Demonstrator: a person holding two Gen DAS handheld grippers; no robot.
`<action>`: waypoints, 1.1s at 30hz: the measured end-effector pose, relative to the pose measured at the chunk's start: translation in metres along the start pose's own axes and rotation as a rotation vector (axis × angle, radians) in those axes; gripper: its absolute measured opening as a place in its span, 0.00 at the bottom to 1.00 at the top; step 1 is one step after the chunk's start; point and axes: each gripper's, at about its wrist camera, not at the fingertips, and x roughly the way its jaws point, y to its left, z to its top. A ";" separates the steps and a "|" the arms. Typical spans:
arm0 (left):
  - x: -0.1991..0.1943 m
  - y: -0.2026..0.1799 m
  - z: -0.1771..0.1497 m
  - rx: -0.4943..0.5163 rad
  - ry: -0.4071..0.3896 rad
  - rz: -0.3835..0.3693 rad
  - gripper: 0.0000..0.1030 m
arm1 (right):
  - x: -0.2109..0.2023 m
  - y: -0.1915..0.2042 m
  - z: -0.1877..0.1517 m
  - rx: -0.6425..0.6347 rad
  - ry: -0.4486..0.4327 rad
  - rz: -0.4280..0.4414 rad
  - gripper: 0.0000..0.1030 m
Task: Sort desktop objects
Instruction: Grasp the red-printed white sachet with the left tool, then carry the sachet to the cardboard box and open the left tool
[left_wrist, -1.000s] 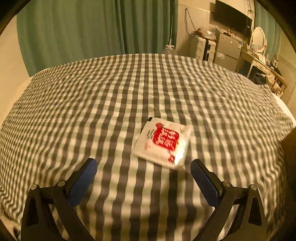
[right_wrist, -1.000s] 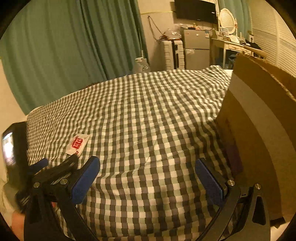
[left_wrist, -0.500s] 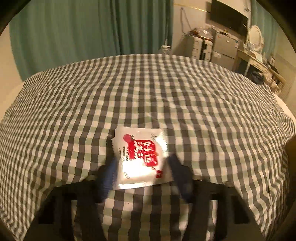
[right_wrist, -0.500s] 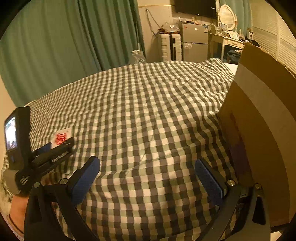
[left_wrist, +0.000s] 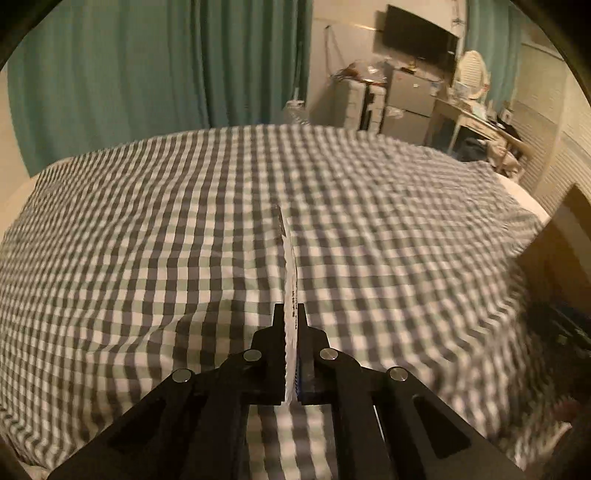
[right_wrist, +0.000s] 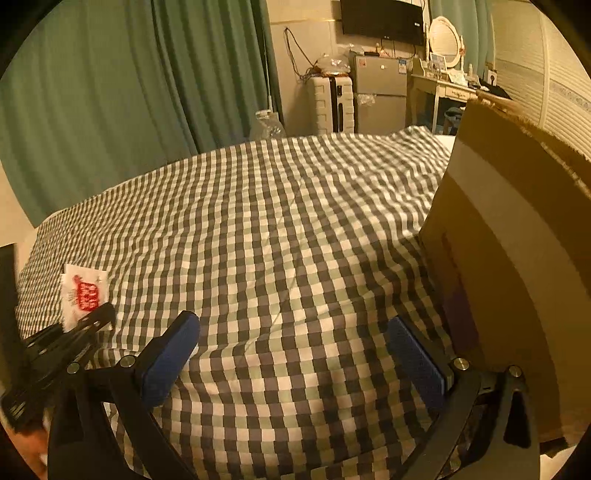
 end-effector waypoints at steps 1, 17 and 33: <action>-0.010 -0.002 0.001 0.011 -0.016 -0.002 0.03 | -0.001 0.000 0.001 -0.004 -0.001 0.002 1.00; -0.139 -0.135 0.082 0.134 -0.151 -0.263 0.03 | -0.128 -0.047 0.055 -0.043 -0.144 -0.019 1.00; -0.139 -0.348 0.078 0.416 -0.122 -0.430 0.05 | -0.189 -0.260 0.089 0.217 -0.193 -0.304 1.00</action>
